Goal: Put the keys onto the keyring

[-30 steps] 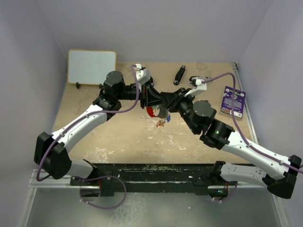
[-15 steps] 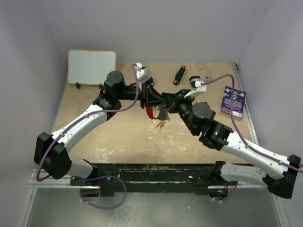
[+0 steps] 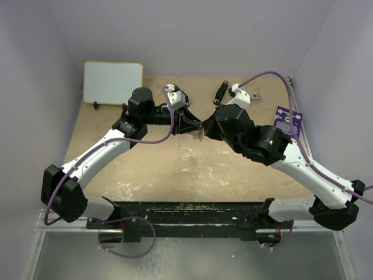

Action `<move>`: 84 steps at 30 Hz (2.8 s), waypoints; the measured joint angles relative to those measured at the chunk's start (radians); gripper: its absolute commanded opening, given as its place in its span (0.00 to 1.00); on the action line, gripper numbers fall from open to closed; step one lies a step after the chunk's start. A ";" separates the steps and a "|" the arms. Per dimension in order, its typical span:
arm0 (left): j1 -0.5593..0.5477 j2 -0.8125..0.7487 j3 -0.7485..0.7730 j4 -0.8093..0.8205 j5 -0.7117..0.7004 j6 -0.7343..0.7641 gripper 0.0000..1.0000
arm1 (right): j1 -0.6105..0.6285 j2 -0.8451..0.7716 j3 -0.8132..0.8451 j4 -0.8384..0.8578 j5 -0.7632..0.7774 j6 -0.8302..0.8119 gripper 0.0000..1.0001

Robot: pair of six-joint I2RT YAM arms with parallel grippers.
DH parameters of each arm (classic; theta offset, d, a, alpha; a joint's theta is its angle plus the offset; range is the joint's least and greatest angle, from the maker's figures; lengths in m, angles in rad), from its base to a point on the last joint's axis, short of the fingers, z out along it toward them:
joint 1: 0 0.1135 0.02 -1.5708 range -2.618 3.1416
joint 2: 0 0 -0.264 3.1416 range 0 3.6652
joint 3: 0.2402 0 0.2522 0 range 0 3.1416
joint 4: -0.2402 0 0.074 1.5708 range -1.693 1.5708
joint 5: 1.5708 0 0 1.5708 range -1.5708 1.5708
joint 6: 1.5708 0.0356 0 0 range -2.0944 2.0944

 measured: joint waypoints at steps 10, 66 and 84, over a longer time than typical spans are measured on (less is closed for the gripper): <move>0.000 0.000 -0.006 -0.005 0.030 0.113 0.31 | -0.032 -0.130 -0.040 -0.104 -0.079 0.238 0.00; -0.041 -0.055 -0.034 -0.056 0.058 0.229 0.31 | -0.110 -0.269 -0.498 0.389 -0.199 0.899 0.00; -0.053 -0.034 -0.034 -0.079 -0.060 0.242 0.24 | -0.110 -0.249 -0.481 0.396 -0.183 0.878 0.00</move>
